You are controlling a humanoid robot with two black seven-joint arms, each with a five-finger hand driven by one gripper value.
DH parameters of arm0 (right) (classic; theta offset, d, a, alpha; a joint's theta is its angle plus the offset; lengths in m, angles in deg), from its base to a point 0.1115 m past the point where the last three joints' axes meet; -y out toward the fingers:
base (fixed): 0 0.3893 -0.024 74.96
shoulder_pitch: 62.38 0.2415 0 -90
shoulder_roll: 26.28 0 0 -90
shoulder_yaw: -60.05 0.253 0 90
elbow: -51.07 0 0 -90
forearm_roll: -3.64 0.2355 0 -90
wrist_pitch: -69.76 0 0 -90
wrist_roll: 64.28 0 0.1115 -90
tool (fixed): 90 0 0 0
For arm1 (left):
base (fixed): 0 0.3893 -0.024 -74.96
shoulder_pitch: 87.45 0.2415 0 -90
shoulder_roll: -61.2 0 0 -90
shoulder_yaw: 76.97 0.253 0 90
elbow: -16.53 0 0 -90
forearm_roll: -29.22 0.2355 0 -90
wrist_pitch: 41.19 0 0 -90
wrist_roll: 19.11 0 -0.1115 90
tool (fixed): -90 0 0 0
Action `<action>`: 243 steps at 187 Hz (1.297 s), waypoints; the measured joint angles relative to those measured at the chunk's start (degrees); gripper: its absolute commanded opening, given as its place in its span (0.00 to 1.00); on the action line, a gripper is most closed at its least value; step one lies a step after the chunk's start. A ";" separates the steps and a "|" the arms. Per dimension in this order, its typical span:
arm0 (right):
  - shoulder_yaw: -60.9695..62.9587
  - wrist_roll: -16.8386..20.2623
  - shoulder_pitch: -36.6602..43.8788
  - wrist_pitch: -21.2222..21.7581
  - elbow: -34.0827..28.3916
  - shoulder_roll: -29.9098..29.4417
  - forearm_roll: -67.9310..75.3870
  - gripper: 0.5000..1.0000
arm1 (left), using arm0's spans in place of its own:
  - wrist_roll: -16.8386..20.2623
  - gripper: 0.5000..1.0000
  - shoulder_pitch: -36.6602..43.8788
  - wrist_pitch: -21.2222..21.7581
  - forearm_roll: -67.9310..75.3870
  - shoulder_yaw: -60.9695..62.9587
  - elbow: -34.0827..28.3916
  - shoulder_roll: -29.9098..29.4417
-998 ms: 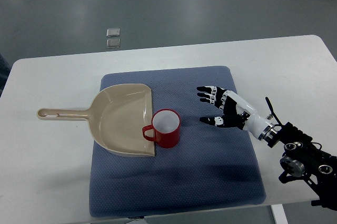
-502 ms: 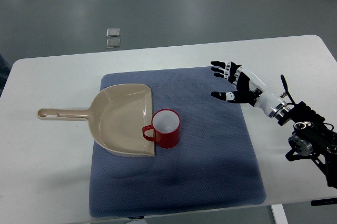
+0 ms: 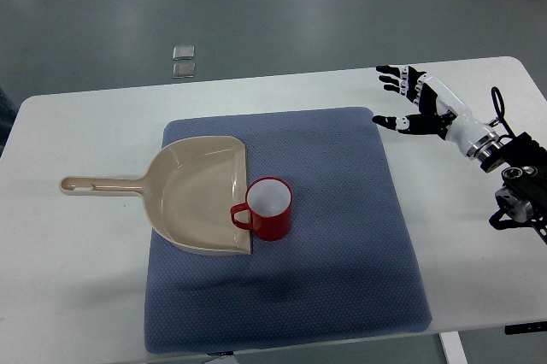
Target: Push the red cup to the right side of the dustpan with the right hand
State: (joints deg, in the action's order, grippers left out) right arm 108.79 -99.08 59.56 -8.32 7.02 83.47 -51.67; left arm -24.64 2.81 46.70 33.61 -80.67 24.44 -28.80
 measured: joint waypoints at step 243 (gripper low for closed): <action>0.78 9.35 -0.05 -10.36 1.33 -7.33 28.94 0.83 | 0.00 1.00 0.00 0.00 0.00 0.01 0.00 0.00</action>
State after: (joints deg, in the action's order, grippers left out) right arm 109.57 -89.73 59.51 -18.68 8.35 76.14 -22.73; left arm -24.64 2.81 46.70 33.61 -80.66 24.44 -28.80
